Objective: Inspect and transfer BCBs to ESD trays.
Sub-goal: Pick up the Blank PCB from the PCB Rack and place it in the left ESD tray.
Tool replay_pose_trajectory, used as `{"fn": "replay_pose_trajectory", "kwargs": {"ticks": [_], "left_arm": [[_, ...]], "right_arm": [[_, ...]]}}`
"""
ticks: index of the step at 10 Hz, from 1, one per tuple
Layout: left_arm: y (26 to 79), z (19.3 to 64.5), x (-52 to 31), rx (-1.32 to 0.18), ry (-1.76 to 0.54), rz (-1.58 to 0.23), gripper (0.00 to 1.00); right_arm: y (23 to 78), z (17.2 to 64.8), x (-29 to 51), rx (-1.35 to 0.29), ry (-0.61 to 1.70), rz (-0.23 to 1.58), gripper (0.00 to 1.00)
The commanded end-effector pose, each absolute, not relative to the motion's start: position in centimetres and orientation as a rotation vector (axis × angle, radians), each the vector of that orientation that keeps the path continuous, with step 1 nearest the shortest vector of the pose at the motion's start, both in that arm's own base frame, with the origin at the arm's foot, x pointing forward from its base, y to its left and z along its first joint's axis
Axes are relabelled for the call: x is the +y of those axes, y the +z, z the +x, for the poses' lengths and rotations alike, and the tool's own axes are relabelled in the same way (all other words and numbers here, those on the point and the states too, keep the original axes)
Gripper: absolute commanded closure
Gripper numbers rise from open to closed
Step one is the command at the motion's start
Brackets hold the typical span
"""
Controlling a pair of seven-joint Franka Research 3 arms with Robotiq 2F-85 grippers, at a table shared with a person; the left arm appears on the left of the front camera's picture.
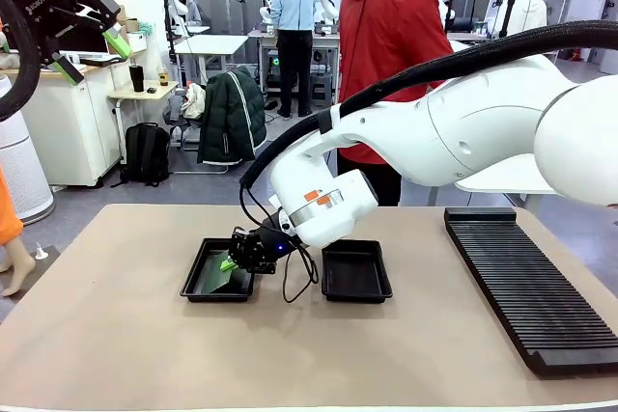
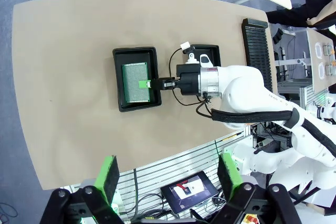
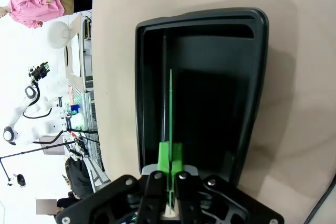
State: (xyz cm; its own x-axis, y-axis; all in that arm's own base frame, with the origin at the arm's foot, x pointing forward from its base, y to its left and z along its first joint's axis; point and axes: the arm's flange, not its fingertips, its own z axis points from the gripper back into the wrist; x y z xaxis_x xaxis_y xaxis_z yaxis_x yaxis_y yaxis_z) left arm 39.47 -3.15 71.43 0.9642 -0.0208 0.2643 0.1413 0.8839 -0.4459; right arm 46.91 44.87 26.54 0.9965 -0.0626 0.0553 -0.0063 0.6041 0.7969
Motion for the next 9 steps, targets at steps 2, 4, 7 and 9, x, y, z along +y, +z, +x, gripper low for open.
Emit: {"fn": "replay_pose_trajectory", "kwargs": {"ticks": [2, 4, 7, 9], "left_arm": [[71.4, 39.5, -3.0, -0.258, -0.083, -0.483, 0.0], [71.4, 39.5, -3.0, -0.258, -0.083, -0.483, 0.0], [71.4, 39.5, -3.0, -0.258, -0.083, -0.483, 0.0], [71.4, 39.5, -3.0, -0.258, -0.083, -0.483, 0.0]], "right_arm": [[26.8, 46.8, 44.7, -0.083, -0.03, 0.936, 0.98], [26.5, 46.9, 44.9, -0.08, -0.033, 0.922, 0.98], [28.0, 46.5, 45.4, -0.129, -0.031, 0.873, 0.71], [29.4, 46.3, 46.4, -0.168, -0.005, 0.818, 0.52]]}}
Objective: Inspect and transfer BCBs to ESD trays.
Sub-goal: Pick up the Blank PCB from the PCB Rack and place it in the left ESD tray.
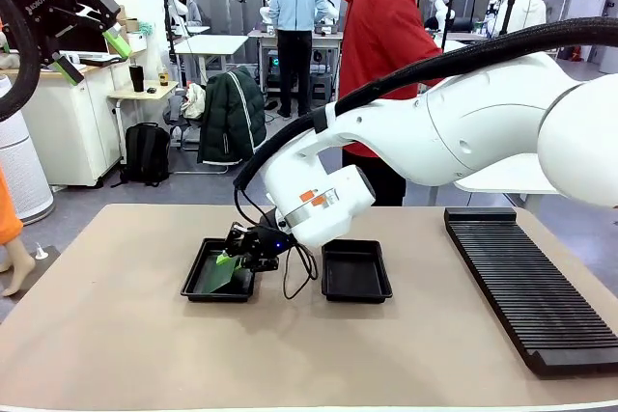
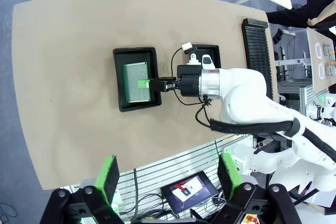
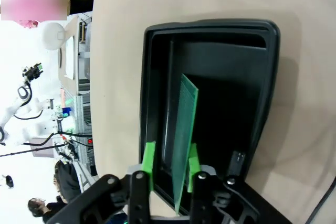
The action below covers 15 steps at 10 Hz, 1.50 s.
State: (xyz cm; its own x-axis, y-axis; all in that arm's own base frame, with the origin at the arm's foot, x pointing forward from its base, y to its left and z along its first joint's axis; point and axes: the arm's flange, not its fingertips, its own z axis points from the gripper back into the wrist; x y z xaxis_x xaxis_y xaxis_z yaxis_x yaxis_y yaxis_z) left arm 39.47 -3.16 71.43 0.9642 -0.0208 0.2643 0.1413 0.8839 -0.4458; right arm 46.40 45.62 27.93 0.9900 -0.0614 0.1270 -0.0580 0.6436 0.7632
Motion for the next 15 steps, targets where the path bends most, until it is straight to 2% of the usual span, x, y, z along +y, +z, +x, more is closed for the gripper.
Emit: {"fn": "replay_pose_trajectory", "kwargs": {"ticks": [1, 4, 5, 6, 7, 8, 10, 15], "left_arm": [[71.4, 39.5, -3.0, -0.258, -0.083, -0.483, 0.0], [71.4, 39.5, -3.0, -0.258, -0.083, -0.483, 0.0], [71.4, 39.5, -3.0, -0.258, -0.083, -0.483, 0.0], [71.4, 39.5, -3.0, -0.258, -0.083, -0.483, 0.0], [71.4, 39.5, -3.0, -0.258, -0.083, -0.483, 0.0], [71.4, 39.5, -3.0, -0.258, -0.083, -0.483, 0.0], [71.4, 39.5, -3.0, -0.258, -0.083, -0.483, 0.0], [71.4, 39.5, -3.0, -0.258, -0.083, -0.483, 0.0]], "right_arm": [[30.2, 46.4, 46.9, -0.181, 0.016, 0.772, 0.41], [32.5, 47.0, 49.3, -0.243, 0.135, 0.528, 0.14], [33.5, 47.1, 49.6, -0.246, 0.152, 0.471, 0.26], [34.7, 47.1, 49.6, -0.245, 0.169, 0.428, 0.0], [35.9, 47.0, 49.3, -0.24, 0.181, 0.39, 0.07], [37.0, 47.0, 48.8, -0.241, 0.197, 0.382, 0.0], [38.6, 46.8, 47.7, -0.224, 0.214, 0.424, 0.0], [42.7, 45.5, 45.6, -0.194, 0.305, 0.274, 0.0]]}}
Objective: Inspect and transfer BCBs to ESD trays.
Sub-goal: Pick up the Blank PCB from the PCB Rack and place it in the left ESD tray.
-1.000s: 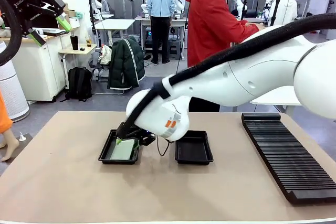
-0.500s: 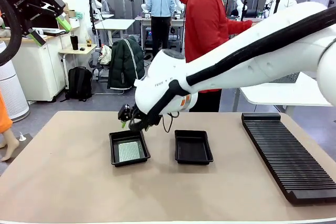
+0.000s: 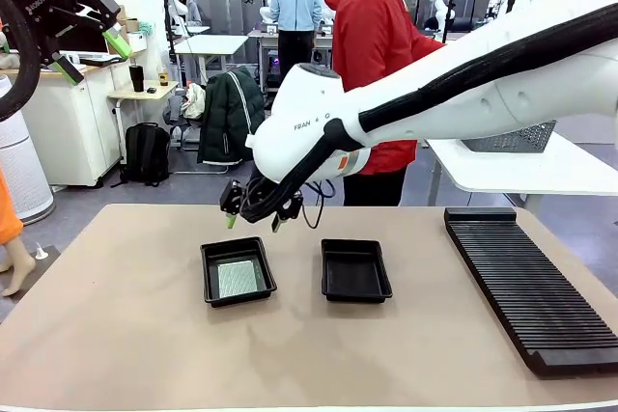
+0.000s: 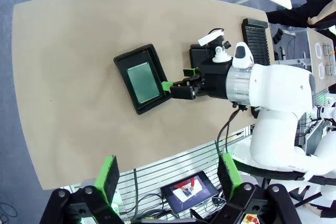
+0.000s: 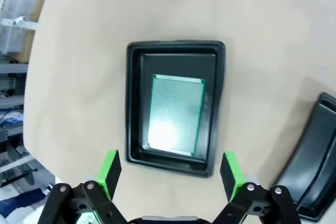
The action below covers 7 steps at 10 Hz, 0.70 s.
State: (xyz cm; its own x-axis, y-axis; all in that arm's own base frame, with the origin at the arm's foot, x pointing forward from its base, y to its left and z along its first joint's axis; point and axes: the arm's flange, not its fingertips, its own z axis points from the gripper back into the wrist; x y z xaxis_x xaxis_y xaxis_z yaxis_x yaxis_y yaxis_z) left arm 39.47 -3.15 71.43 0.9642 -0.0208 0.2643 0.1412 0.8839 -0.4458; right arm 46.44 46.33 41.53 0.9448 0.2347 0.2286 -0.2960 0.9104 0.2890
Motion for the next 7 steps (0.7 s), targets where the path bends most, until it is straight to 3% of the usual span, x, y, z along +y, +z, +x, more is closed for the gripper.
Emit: {"fn": "replay_pose_trajectory", "kwargs": {"ticks": [1, 7], "left_arm": [[71.4, 39.5, -3.0, -0.258, -0.083, -0.483, 0.0], [71.4, 39.5, -3.0, -0.258, -0.083, -0.483, 0.0]], "right_arm": [[43.4, 45.1, 45.2, -0.183, 0.332, 0.241, 0.0], [44.9, 45.4, 44.0, -0.154, 0.338, 0.197, 0.0]]}}
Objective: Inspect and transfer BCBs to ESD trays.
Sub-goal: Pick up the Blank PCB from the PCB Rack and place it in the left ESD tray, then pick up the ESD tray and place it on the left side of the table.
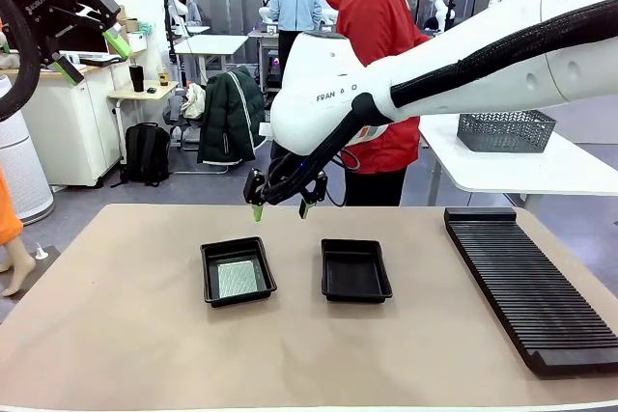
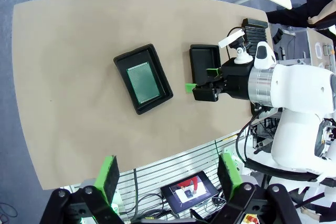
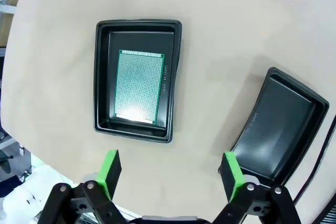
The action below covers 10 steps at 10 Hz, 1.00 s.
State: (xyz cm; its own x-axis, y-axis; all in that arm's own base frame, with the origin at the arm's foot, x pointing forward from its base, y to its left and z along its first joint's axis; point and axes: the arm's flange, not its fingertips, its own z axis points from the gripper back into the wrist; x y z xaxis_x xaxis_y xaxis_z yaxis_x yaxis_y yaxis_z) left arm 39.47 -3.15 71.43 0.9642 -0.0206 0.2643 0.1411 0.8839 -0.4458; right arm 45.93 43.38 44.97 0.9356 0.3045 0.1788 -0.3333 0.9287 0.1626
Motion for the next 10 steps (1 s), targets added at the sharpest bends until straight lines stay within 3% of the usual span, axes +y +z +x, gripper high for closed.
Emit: {"fn": "replay_pose_trajectory", "kwargs": {"ticks": [1, 10], "left_arm": [[71.42, 39.48, -3.0, -0.258, -0.083, -0.483, 0.0], [71.42, 39.48, -3.0, -0.258, -0.083, -0.483, 0.0]], "right_arm": [[44.95, 45.37, 43.99, -0.154, 0.338, 0.197, 0.0], [44.95, 45.37, 43.99, -0.154, 0.338, 0.197, 0.0]]}}
